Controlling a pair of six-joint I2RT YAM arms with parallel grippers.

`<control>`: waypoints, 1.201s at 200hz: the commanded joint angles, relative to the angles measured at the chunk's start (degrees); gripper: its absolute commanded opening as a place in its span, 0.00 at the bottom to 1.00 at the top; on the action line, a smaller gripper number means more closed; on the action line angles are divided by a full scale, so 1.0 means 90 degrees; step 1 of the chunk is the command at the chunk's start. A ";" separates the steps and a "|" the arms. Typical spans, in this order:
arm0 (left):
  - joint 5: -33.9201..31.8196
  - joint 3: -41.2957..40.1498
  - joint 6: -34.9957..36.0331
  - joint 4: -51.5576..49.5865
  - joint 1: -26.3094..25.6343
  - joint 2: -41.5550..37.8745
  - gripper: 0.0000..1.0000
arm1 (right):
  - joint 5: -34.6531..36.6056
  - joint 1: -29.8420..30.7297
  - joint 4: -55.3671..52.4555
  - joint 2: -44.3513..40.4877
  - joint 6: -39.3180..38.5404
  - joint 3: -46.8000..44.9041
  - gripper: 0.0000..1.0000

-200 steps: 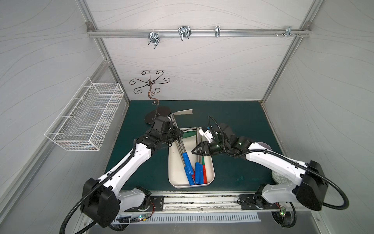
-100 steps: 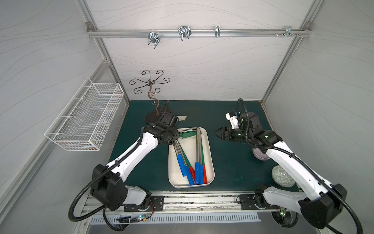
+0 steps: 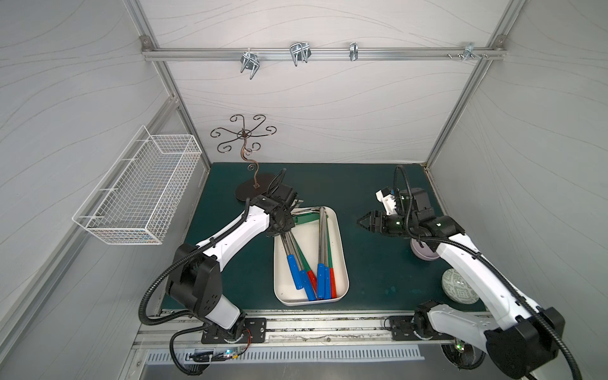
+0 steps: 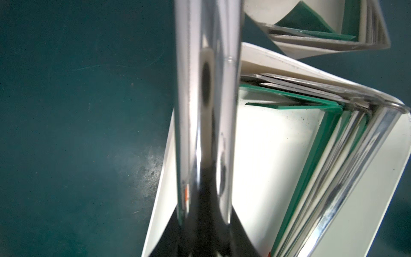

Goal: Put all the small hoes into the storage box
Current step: Place the hoe in the storage box.

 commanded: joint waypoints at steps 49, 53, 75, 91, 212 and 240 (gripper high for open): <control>-0.0314 0.0650 -0.0170 -0.0069 -0.0201 -0.0424 0.00 | -0.0238 -0.0058 -0.0055 -0.0025 -0.0123 0.0025 0.75; -0.0341 0.0678 -0.0172 -0.0101 -0.0227 -0.0457 0.00 | -0.0238 -0.0062 -0.0051 -0.0020 -0.0131 0.0025 0.75; -0.0368 0.0693 -0.0309 -0.0344 -0.0290 -0.0570 0.00 | -0.0248 -0.0058 -0.0044 0.0002 -0.0112 0.0025 0.75; -0.0419 0.0517 -0.0373 -0.0263 -0.0315 -0.0623 0.00 | -0.0258 -0.0058 -0.0037 0.0020 -0.0097 0.0016 0.75; -0.0245 0.0350 -0.0414 -0.0019 -0.0313 -0.0070 0.00 | -0.0238 -0.0068 -0.0097 -0.0069 -0.0122 -0.0074 0.75; -0.0199 0.0377 -0.0416 0.0012 -0.0322 0.0001 0.00 | -0.0248 -0.0064 -0.0096 -0.0052 -0.0122 -0.0077 0.75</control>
